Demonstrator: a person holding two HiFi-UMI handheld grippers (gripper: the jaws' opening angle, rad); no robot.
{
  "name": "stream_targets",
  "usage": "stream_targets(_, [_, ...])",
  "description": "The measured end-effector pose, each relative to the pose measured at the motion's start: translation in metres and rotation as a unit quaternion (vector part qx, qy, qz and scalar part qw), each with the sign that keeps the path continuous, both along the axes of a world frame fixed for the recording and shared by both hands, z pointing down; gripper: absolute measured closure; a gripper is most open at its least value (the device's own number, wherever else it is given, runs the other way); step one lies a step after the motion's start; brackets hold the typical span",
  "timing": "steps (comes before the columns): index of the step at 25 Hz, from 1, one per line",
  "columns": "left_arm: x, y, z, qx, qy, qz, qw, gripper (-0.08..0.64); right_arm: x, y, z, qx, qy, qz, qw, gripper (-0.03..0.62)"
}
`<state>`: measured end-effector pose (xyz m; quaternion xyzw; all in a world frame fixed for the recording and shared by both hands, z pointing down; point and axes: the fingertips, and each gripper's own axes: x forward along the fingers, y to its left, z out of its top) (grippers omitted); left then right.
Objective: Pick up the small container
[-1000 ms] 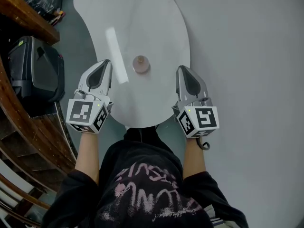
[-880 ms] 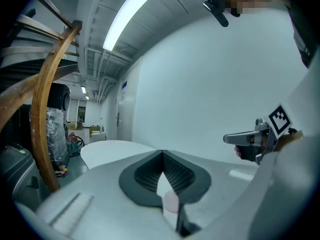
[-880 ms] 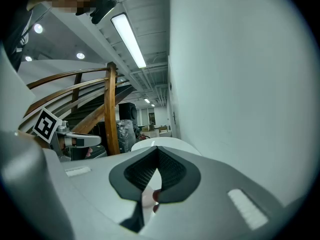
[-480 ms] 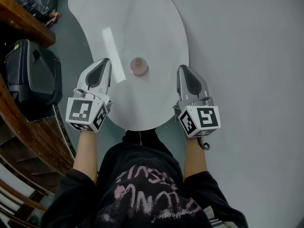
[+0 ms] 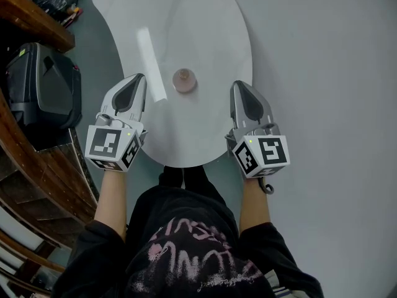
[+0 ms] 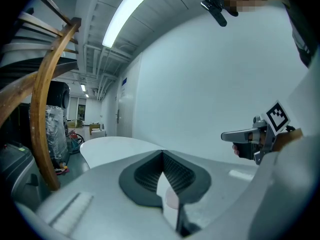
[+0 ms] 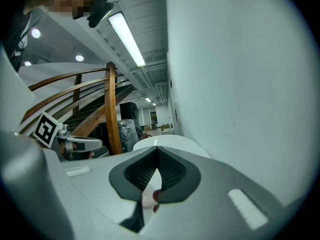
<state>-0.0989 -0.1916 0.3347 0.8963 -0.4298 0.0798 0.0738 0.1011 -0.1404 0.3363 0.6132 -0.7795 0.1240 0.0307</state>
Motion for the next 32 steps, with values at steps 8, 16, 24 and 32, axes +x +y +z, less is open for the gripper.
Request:
stream_targets(8, [-0.001, 0.006, 0.015, -0.01, -0.002, -0.003, 0.9999, 0.559, -0.006, 0.003, 0.011, -0.003, 0.017, -0.011, 1.0, 0.569])
stream_targets(16, [0.001, 0.003, 0.024, -0.019, -0.006, -0.005, 0.9998, 0.558, -0.008, -0.003, 0.018, -0.012, 0.005, -0.014, 1.0, 0.569])
stream_targets(24, [0.003, 0.008, 0.036, -0.025, -0.014, -0.002, 0.9996, 0.558, -0.007, 0.001, 0.03, -0.023, 0.0, -0.011, 1.0, 0.569])
stream_targets(32, [0.007, 0.01, 0.052, -0.037, -0.019, -0.004, 0.9991, 0.558, -0.006, 0.001, 0.048, -0.038, -0.009, -0.017, 0.999, 0.569])
